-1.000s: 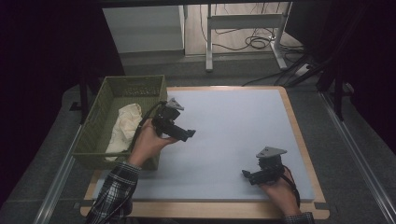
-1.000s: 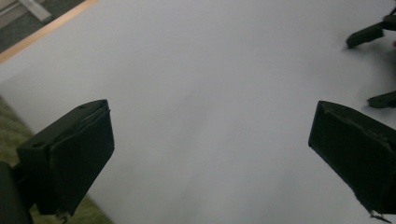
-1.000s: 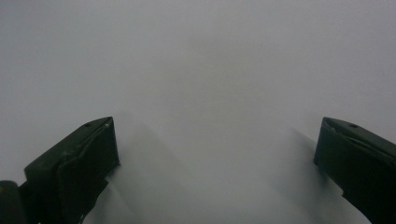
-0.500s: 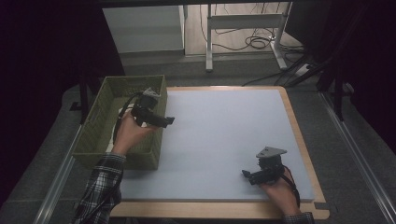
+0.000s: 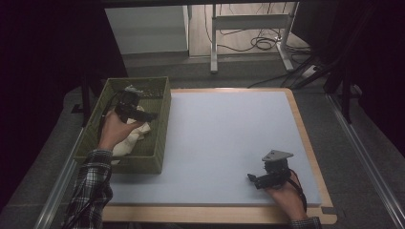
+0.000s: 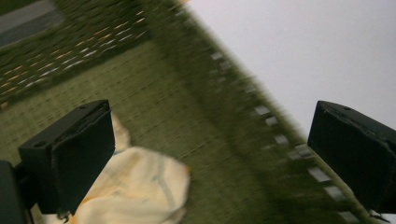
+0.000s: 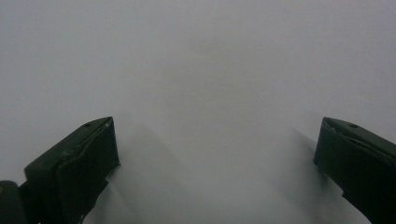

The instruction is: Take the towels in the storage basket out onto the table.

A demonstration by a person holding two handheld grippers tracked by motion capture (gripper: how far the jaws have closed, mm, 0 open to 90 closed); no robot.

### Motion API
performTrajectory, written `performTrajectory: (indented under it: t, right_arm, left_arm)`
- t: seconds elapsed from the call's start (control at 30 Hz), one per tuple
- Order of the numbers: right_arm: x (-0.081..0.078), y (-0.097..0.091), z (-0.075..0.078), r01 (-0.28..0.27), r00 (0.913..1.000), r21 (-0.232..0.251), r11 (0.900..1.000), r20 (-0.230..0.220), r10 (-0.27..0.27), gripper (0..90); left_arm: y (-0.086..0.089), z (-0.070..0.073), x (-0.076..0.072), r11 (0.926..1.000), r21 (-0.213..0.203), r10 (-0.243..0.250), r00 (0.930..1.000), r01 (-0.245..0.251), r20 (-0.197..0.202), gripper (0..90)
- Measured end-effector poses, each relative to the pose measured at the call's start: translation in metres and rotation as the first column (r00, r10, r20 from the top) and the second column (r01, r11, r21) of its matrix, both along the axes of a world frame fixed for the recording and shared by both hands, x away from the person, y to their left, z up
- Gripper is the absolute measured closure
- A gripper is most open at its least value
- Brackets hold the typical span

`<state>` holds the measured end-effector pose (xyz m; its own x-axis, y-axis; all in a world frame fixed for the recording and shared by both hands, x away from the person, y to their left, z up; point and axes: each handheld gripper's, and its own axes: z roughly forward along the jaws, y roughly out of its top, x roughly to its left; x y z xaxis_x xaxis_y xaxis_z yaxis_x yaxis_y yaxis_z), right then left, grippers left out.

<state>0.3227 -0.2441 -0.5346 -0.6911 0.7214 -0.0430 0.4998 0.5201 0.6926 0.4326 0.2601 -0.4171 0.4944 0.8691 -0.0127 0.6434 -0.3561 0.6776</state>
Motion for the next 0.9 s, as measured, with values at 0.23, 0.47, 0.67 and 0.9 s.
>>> performTrajectory:
  t: [0.23,0.47,0.67,0.9]
  right_arm:
    - [0.0,0.0,0.0,0.0,1.0,0.0,1.0,0.0,0.0,0.0]
    - [0.0,0.0,0.0,0.0,1.0,0.001,1.0,0.0,0.0,0.0]
    - [0.0,0.0,0.0,0.0,1.0,0.001,1.0,0.001,0.0,0.0]
    - [0.0,0.0,0.0,0.0,1.0,0.001,1.0,0.0,0.0,0.0]
  left_arm:
    - [0.023,-0.025,0.013,0.9954,0.083,0.053,0.997,-0.048,-0.057,0.2]
    - [0.038,-0.052,0.03,0.9876,0.137,0.103,0.9765,-0.078,-0.189,0.3]
    - [0.048,-0.074,0.046,0.9694,0.203,0.197,0.9295,-0.138,-0.311,0.5]
    - [0.05,-0.089,0.053,0.9668,0.22,0.213,0.8855,-0.13,-0.413,3.5]
